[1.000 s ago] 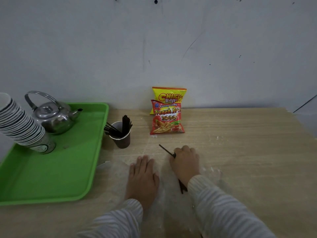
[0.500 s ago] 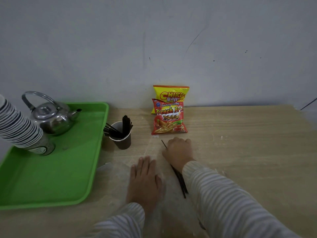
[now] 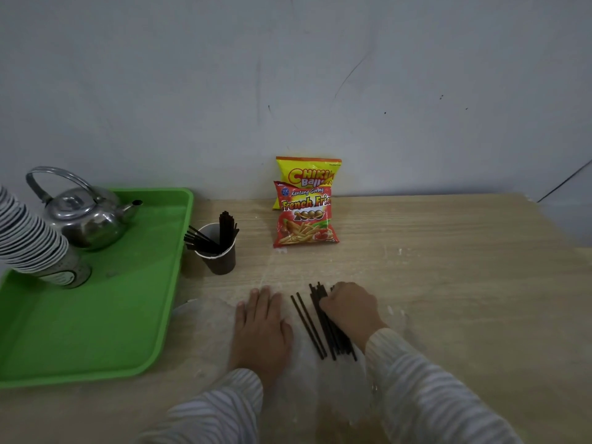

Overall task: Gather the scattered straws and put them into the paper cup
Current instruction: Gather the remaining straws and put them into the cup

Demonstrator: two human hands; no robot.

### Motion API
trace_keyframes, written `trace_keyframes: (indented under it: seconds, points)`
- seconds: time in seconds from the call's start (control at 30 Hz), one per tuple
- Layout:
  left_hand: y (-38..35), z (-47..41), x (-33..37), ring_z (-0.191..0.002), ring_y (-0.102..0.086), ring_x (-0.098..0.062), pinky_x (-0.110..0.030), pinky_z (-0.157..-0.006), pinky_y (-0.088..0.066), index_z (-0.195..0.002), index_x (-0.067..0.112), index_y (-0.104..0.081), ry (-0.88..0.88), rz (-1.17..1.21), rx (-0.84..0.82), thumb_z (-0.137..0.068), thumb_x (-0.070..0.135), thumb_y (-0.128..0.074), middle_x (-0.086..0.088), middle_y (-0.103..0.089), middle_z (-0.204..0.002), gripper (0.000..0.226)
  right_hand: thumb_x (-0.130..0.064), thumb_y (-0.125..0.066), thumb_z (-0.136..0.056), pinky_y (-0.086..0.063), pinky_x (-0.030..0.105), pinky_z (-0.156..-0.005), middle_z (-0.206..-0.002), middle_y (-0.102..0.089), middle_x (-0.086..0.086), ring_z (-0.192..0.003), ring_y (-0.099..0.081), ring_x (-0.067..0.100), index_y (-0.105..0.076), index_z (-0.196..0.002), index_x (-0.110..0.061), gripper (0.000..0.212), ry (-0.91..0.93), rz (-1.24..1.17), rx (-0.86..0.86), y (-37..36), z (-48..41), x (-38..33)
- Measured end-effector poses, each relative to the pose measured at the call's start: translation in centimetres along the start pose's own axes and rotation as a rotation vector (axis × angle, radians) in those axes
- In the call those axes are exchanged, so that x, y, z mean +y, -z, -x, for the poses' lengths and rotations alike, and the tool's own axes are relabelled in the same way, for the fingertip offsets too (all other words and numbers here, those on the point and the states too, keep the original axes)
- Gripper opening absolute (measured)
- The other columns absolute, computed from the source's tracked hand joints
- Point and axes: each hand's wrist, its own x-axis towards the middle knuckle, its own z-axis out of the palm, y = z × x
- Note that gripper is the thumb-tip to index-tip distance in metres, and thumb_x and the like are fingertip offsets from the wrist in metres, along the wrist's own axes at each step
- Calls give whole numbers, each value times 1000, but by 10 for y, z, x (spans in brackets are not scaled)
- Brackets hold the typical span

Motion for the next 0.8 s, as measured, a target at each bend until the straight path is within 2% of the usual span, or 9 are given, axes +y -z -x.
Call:
trace_keyframes:
  seconds: [0.13, 0.23, 0.33, 0.43, 0.5, 0.57, 0.67, 0.8]
  points:
    - [0, 0, 0, -147, 0, -22, -42, -118, 2, -146, 19, -15, 1, -3, -3, -94, 38, -18, -5, -11, -159, 56, -52, -56, -78, -54, 38, -74, -84, -62, 11, -77, -61, 26, -58, -80, -8, 44, -32, -217, 130, 0, 13, 19]
    - [0, 0, 0, -147, 1, -22, -43, -118, 1, -146, 18, -13, 5, -13, -1, -95, 35, -18, -6, -10, -160, 55, -69, -55, -71, -48, 36, -82, -107, -54, 12, -98, -54, 26, -56, -103, -6, 71, -99, 47, 56, -4, 25, 24]
    - [1, 0, 0, -147, 3, -22, -42, -119, 2, -147, 16, -10, 8, -14, -7, -95, 31, -21, -5, -8, -160, 55, -74, -53, -69, -44, 34, -89, -116, -47, 10, -106, -47, 26, -48, -118, -4, 85, -36, 204, 61, -16, 36, 7]
    - [2, 1, 0, -147, 2, -22, -43, -119, 1, -147, 15, -12, -1, 2, -15, -95, 29, -25, -5, -9, -160, 55, -57, -58, -78, -44, 34, -91, -119, -46, 10, -108, -46, 25, -44, -123, -3, 72, 28, 192, 72, -27, 37, -10]
    - [2, 1, 0, -147, 2, -22, -43, -119, 1, -146, 15, -12, -6, 8, -14, -95, 27, -26, -5, -10, -160, 55, -32, -51, -90, -45, 33, -90, -121, -48, 13, -108, -47, 25, -45, -122, -2, 44, 72, 164, 57, -29, 37, -18]
    - [2, 1, -1, -147, 2, -22, -43, -119, 1, -146, 16, -13, -7, 6, -12, -94, 27, -26, -5, -10, -160, 55, -12, -42, -92, -45, 32, -87, -121, -50, 15, -107, -50, 26, -46, -120, 0, 31, 94, 144, 33, -30, 37, -22]
    - [0, 1, -1, -147, 2, -22, -43, -119, 1, -146, 16, -13, -5, 2, -9, -94, 28, -26, -5, -10, -160, 55, -5, -38, -91, -46, 32, -86, -120, -52, 17, -107, -53, 27, -47, -119, 1, 30, 103, 151, 10, -30, 35, -23]
    - [-2, 0, -2, -147, 1, -23, -44, -118, 1, -146, 16, -15, -9, 5, 2, -95, 28, -25, -5, -11, -159, 53, -10, -32, -93, -47, 34, -85, -117, -55, 16, -106, -55, 28, -50, -116, 0, 30, 53, 93, 12, -32, 31, -25]
